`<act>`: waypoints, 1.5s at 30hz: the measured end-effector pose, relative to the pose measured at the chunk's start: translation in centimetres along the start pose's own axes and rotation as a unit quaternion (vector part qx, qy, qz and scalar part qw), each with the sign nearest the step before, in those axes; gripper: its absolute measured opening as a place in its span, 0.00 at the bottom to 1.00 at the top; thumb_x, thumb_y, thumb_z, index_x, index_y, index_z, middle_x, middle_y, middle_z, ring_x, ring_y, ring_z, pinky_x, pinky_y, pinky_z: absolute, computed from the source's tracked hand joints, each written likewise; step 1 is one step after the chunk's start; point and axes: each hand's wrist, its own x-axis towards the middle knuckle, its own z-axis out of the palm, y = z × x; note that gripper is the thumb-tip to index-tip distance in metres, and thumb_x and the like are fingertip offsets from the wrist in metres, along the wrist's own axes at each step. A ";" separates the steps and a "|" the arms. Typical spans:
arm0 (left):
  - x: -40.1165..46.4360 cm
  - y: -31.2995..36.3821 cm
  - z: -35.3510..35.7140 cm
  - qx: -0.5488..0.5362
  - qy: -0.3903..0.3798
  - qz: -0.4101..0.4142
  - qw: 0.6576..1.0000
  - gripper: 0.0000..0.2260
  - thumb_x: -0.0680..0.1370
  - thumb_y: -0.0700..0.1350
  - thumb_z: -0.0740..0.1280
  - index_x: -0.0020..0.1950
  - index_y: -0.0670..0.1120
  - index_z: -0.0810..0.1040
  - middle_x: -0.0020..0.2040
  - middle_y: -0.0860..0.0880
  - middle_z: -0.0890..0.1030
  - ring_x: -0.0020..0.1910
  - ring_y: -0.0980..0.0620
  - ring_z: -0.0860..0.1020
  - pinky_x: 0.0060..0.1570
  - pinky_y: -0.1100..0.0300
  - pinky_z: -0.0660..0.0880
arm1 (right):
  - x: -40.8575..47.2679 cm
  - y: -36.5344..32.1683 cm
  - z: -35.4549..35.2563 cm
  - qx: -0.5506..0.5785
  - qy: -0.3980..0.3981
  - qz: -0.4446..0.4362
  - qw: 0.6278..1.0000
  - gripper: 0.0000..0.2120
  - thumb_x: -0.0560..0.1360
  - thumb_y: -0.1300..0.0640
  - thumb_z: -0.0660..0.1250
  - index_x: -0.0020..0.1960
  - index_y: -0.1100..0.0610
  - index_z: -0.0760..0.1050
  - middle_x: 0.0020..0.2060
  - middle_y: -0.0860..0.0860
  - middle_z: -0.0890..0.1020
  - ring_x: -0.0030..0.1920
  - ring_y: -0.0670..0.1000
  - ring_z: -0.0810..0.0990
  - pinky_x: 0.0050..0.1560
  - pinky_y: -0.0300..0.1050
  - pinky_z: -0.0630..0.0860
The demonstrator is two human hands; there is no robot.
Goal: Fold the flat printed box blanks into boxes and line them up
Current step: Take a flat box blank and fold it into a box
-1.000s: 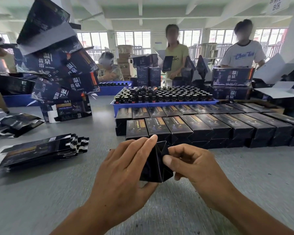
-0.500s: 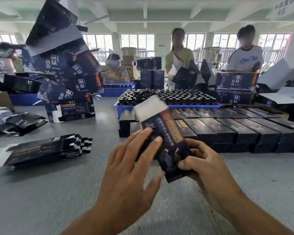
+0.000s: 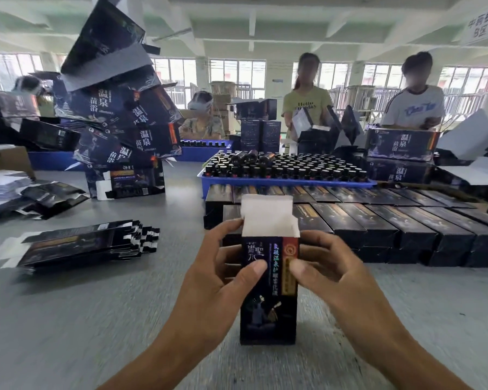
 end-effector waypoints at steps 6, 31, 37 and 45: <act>-0.4 -0.6 0.2 0.041 -0.039 0.011 0.998 0.18 0.77 0.54 0.71 0.64 0.69 0.73 0.58 0.60 0.82 0.56 0.54 0.82 0.50 0.58 0.82 | -0.3 -0.7 -0.3 -0.027 0.003 -0.071 0.997 0.18 0.72 0.48 0.70 0.58 0.31 0.77 0.56 0.36 0.83 0.57 0.37 0.81 0.47 0.26 0.76; -0.4 0.9 0.2 0.088 0.024 0.120 0.989 0.08 0.80 0.49 0.67 0.56 0.54 0.84 0.63 0.60 0.81 0.65 0.60 0.77 0.58 0.68 0.75 | -1.0 -1.5 0.1 -0.014 0.019 -0.110 0.994 0.16 0.73 0.41 0.71 0.60 0.34 0.75 0.60 0.40 0.82 0.61 0.43 0.81 0.53 0.36 0.80; -0.8 1.6 0.4 0.071 0.009 0.094 0.993 0.11 0.78 0.57 0.65 0.54 0.56 0.83 0.67 0.64 0.77 0.63 0.63 0.77 0.57 0.70 0.74 | -1.2 -1.7 0.5 -0.020 0.051 -0.116 0.992 0.11 0.72 0.43 0.68 0.54 0.37 0.81 0.52 0.41 0.85 0.55 0.40 0.83 0.47 0.25 0.75; -0.7 1.8 0.8 0.049 0.064 0.096 0.992 0.10 0.78 0.53 0.65 0.52 0.54 0.86 0.62 0.63 0.81 0.56 0.64 0.81 0.50 0.73 0.75 | -1.1 -1.7 0.7 0.005 0.042 -0.121 0.992 0.11 0.71 0.46 0.68 0.52 0.41 0.82 0.55 0.40 0.84 0.57 0.41 0.82 0.50 0.28 0.77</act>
